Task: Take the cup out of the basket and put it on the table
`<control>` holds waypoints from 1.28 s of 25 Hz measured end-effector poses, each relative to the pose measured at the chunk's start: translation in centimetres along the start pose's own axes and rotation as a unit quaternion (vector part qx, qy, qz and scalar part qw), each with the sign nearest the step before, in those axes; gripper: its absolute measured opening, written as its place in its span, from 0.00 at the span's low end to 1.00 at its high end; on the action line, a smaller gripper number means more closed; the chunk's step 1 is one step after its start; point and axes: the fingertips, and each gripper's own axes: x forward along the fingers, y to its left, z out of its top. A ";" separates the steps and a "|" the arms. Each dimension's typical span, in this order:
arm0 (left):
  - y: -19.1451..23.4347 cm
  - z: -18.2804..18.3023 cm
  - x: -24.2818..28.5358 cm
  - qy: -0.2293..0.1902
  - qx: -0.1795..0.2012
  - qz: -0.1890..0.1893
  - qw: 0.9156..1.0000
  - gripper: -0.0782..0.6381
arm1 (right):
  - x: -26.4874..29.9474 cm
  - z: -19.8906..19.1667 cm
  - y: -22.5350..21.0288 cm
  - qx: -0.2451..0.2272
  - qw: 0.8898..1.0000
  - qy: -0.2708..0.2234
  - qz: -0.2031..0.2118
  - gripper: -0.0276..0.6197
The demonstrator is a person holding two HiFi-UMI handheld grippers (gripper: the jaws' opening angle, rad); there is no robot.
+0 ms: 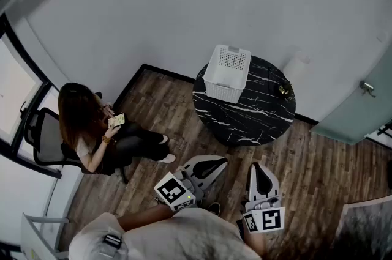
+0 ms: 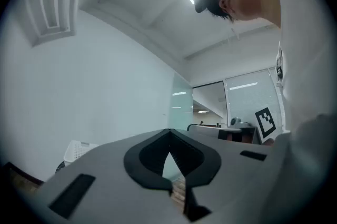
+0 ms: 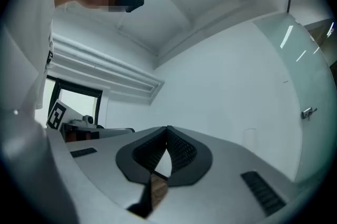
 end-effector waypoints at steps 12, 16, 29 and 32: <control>0.5 -0.2 0.7 0.001 -0.004 0.007 1.000 0.12 | 0.4 0.3 -0.3 0.001 1.000 -0.003 0.006 0.05; 0.0 -0.6 1.3 0.007 -0.005 0.008 1.000 0.12 | -0.1 0.6 -0.8 -0.007 1.000 -0.008 0.005 0.05; -3.5 -2.7 4.8 0.012 -0.007 0.028 1.000 0.12 | -3.4 0.1 -5.0 0.016 1.000 0.003 0.018 0.05; -4.1 -3.2 5.3 0.013 -0.009 0.032 0.999 0.12 | -4.0 -0.4 -5.7 0.024 0.999 0.007 0.019 0.05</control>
